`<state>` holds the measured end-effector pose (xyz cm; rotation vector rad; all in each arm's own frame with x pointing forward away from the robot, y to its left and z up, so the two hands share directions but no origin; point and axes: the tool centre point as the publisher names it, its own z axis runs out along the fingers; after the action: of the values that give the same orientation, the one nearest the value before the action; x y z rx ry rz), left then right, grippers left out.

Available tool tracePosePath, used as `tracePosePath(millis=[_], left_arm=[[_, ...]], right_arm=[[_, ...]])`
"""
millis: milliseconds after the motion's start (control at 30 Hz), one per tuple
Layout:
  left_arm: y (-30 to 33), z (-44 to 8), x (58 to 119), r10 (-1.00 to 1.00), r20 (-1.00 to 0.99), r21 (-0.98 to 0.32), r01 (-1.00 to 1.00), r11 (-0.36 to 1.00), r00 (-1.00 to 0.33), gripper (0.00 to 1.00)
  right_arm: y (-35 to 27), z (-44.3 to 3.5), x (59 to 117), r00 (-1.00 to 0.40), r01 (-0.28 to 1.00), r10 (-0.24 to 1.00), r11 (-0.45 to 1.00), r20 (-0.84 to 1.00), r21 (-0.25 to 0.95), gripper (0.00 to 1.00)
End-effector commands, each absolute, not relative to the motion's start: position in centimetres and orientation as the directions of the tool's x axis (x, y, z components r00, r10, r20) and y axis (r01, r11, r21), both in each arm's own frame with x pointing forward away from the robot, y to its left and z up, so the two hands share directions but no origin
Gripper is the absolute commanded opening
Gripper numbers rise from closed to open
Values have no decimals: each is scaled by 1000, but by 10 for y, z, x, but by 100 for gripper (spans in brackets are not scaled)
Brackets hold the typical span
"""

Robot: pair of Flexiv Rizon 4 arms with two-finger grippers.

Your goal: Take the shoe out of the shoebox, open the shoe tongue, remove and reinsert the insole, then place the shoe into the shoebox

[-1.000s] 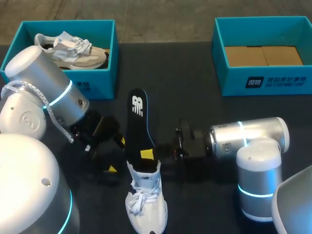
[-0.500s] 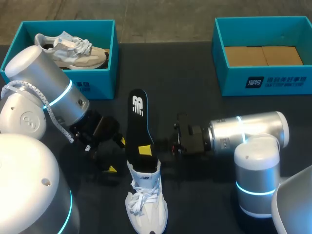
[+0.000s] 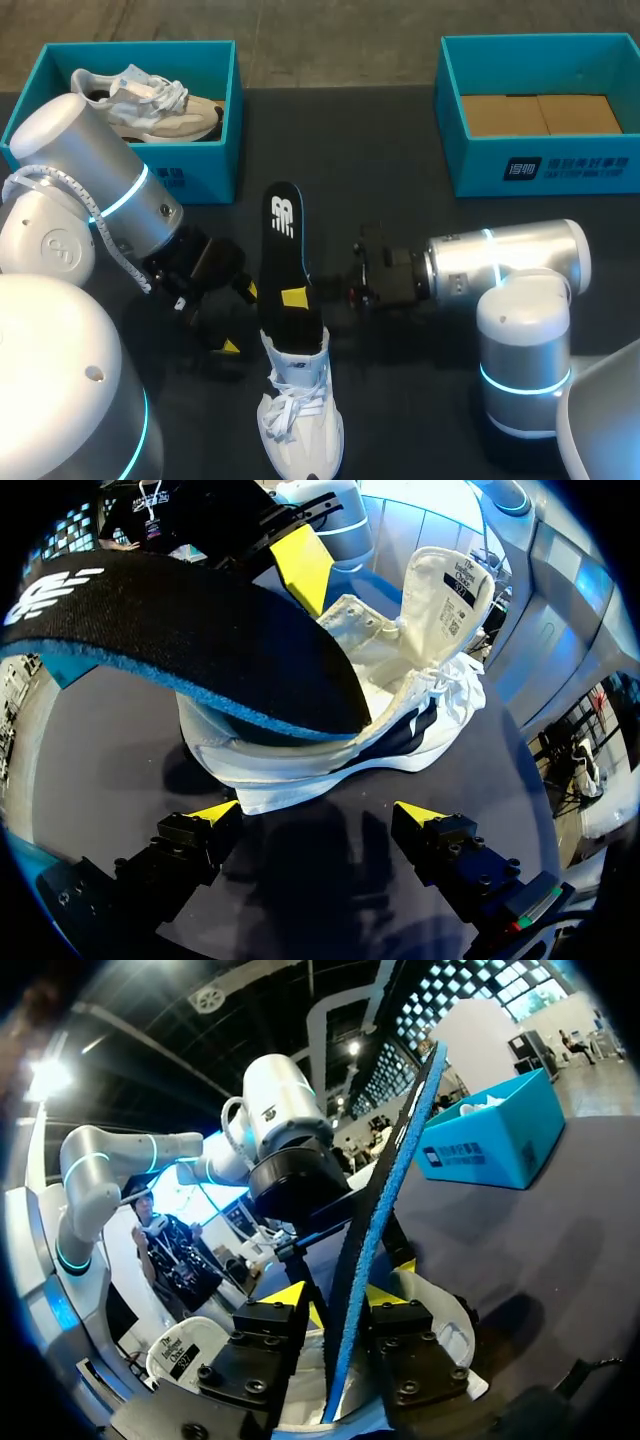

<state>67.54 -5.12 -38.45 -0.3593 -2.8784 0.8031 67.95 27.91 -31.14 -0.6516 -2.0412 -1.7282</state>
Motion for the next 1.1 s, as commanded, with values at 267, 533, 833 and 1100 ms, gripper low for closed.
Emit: tracePosePath(millis=[267, 533, 833, 1100], left_arm=[[-52, -384, 675, 262, 61, -521, 193, 831, -963, 100], [-52, -384, 675, 262, 61, -521, 193, 831, -963, 100], [-52, -384, 675, 262, 61, -521, 193, 831, -963, 100], [-52, -384, 675, 262, 61, -521, 193, 831, -963, 100]], right_arm=[[282, -313, 681, -816, 579, 90, 138, 572, 804, 0], [277, -317, 679, -809, 587, 39, 129, 587, 800, 0], [273, -323, 677, -800, 597, 8, 118, 601, 793, 0], [273, -326, 673, -799, 596, -14, 117, 601, 795, 0]])
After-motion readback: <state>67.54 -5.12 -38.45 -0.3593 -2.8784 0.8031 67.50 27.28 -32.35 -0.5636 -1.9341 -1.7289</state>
